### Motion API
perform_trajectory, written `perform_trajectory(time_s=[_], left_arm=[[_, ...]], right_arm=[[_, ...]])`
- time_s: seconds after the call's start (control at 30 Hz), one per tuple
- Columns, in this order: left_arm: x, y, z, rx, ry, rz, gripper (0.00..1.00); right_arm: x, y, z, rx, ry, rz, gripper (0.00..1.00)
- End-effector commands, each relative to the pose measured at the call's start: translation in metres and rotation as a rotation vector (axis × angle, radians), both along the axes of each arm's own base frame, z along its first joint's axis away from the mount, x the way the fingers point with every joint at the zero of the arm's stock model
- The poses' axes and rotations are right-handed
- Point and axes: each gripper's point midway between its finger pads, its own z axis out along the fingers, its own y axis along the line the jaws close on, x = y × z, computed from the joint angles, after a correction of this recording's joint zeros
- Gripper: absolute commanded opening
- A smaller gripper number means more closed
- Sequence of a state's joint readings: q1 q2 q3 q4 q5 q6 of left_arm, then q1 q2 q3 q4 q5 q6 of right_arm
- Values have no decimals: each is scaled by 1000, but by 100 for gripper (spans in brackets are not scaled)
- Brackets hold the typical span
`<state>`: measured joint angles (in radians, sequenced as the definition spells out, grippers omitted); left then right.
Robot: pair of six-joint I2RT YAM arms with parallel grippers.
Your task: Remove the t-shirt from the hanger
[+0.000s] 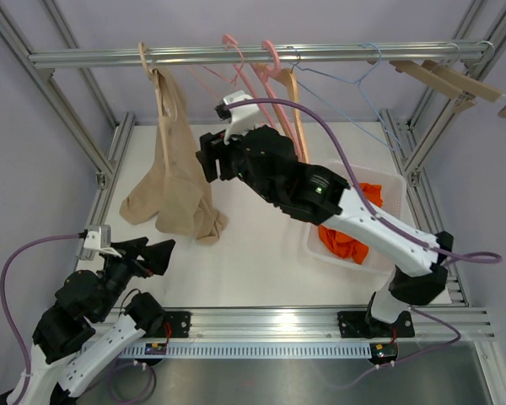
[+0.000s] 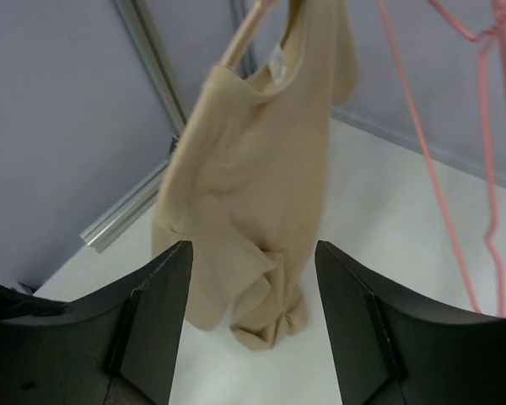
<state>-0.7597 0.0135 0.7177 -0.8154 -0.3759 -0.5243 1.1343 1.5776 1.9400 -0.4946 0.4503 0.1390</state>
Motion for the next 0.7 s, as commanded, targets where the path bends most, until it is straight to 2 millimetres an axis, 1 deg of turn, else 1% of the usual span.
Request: perform_trajectory(time_s=[0.0,0.03,0.07,0.1,0.13,0.2,0.23,0.3,0.33,0.4,0.43,0.53,0.67], left_arm=[[-3,19,23,-90,-86,74,99],[-3,20,24,-100,-89,78,99],[-4,20,23,-104,-90,78,99],[-4,21,23,-111,-94,81,99],[-5,22,23,-119,-98,81,99],[-6,20,23,-125,-96,74,99],[-6,20,23,-124,-94,70,99],[-6,19,23,-123,-95,66,99],[-6,19,23,-121,-94,66,99],[-6,17,22,-115,-92,61,99],[-6,17,22,-115,-92,58,99],[-7,15,22,-113,-92,47,99],[-7,14,22,-115,-93,41,99]], right_arm=[[2,39,29,55,-77,55,70],[6,56,30,61,-78,71,72],[9,64,30,60,-79,76,73],[11,73,24,49,-74,79,75],[16,86,21,47,-74,80,77],[21,97,15,41,-70,83,77],[24,108,8,37,-69,87,78],[29,116,6,49,-80,83,80],[34,122,1,42,-84,71,80],[39,126,-2,31,-95,54,79],[45,129,-8,18,-98,33,76],[57,127,-18,-22,-116,-26,72],[71,123,-32,-97,-160,-104,62]])
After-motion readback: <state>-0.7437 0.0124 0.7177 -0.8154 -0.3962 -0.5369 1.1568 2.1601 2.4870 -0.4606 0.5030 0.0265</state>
